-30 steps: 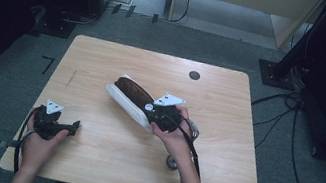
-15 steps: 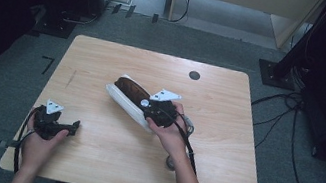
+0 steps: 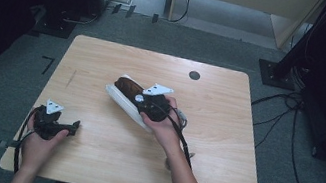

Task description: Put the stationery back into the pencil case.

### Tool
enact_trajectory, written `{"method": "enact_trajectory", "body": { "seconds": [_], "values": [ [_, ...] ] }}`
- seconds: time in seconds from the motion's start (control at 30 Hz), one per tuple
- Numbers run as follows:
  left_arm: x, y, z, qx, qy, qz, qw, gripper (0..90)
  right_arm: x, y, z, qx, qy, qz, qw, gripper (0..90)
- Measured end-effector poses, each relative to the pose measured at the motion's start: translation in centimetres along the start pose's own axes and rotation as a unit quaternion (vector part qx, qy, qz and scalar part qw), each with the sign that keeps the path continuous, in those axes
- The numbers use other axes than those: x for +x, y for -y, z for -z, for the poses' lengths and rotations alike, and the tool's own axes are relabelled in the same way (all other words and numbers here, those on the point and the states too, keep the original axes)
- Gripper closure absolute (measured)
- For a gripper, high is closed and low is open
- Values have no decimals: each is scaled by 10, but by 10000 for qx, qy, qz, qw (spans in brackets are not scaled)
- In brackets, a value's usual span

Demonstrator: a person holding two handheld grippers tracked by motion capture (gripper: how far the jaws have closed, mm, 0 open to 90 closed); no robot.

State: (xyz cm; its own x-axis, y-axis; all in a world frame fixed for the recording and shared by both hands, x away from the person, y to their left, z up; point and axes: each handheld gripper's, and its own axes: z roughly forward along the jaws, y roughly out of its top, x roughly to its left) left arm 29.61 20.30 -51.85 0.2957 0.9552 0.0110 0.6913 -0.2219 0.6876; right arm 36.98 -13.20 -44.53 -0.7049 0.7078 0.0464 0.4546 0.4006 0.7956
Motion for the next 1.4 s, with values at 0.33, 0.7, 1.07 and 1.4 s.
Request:
{"method": "enact_trajectory", "body": {
  "seconds": [0.33, 0.7, 1.07, 1.4],
  "values": [
    [0, 0, 0, -5, 1, 1, 10000, 18, 2, -13, -15, 188, -25, 110, 9998, 650],
    [0, 0, 0, -5, -1, 1, 10000, 18, 5, -29, -32, 446, 5, 208, 9988, 652],
    [0, 0, 0, -4, 0, 1, 10000, 18, 4, -27, -38, 525, -27, 229, 9984, 650],
    [0, 0, 0, 3, 13, -17, 10000, 18, 3, -26, -39, 633, 2, 200, 9978, 657]
  ]
}}
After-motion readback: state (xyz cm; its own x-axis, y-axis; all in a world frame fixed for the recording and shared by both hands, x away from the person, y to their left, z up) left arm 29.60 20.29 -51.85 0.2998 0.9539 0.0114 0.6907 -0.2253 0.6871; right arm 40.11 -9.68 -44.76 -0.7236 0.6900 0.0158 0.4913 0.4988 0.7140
